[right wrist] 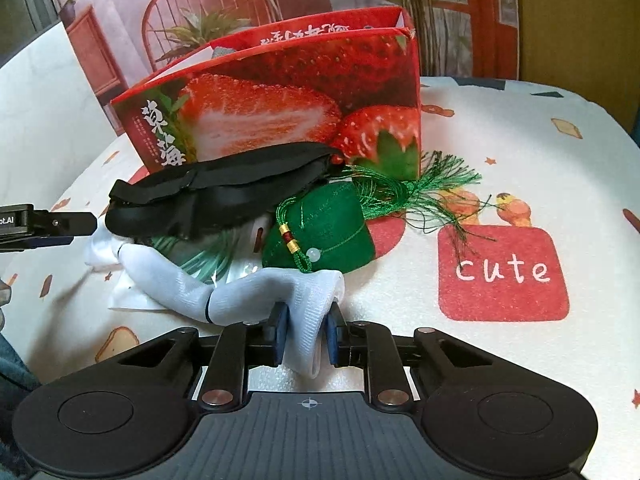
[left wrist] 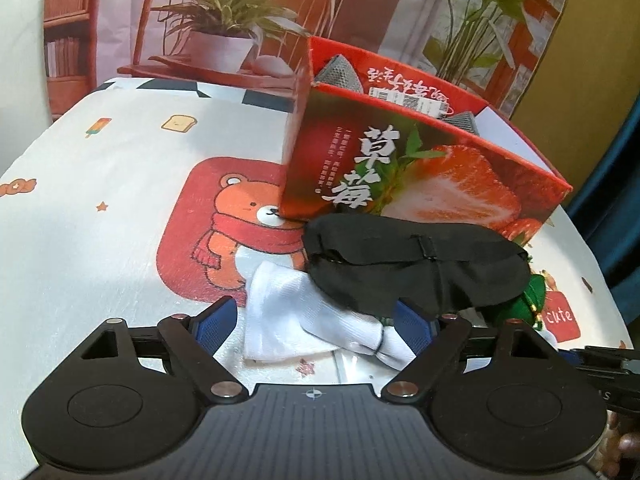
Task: Organize soft objects
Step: 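Close the right tool on the white cloth while the left tool closes on its other end, then lift the white cloth with both tools and carry it into the red box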
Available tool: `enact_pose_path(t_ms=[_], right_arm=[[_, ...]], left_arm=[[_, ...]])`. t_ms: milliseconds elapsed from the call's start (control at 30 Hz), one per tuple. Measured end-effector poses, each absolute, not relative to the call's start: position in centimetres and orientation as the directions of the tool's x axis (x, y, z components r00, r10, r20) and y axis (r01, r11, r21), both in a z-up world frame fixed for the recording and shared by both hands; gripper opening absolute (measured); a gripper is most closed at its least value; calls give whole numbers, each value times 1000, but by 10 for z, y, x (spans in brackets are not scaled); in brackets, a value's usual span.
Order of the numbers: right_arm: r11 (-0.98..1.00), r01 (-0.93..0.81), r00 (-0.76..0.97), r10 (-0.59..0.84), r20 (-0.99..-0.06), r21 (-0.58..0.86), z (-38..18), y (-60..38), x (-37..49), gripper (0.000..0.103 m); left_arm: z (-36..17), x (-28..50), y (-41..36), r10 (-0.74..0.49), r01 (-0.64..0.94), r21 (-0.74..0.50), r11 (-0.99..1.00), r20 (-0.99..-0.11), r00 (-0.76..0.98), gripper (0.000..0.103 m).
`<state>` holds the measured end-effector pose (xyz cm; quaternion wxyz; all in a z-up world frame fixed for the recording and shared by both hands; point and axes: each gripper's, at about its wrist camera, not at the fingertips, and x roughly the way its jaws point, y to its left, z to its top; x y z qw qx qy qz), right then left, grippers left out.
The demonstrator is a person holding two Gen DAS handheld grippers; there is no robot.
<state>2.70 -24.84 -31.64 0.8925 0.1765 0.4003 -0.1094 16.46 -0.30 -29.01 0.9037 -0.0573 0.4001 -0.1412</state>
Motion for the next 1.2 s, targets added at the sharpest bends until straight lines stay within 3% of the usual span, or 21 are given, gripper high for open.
enact_pose_path(t_ms=[133, 433, 500, 567, 667, 1200], right_arm=[[915, 336, 657, -59, -751, 223, -317, -249, 26, 18], [915, 342, 651, -66, -757, 215, -318, -248, 28, 18], [916, 342, 649, -69, -758, 209, -318, -247, 29, 18], [916, 343, 649, -69, -758, 211, -318, -248, 30, 18], [915, 341, 651, -64, -756, 216, -318, -249, 28, 17], [911, 338, 663, -53, -747, 236, -316, -247, 26, 12]], left_arm=[[-297, 171, 10, -295, 159, -254, 954, -707, 643, 68], [-316, 178, 19, -293, 117, -280, 953, -745, 599, 68], [-316, 177, 17, -289, 133, -263, 955, -743, 603, 56], [-316, 176, 15, -292, 144, -258, 955, -747, 597, 22], [-317, 172, 13, -290, 155, -247, 957, -742, 605, 11], [-291, 157, 1, -274, 194, -194, 962, -675, 685, 9]])
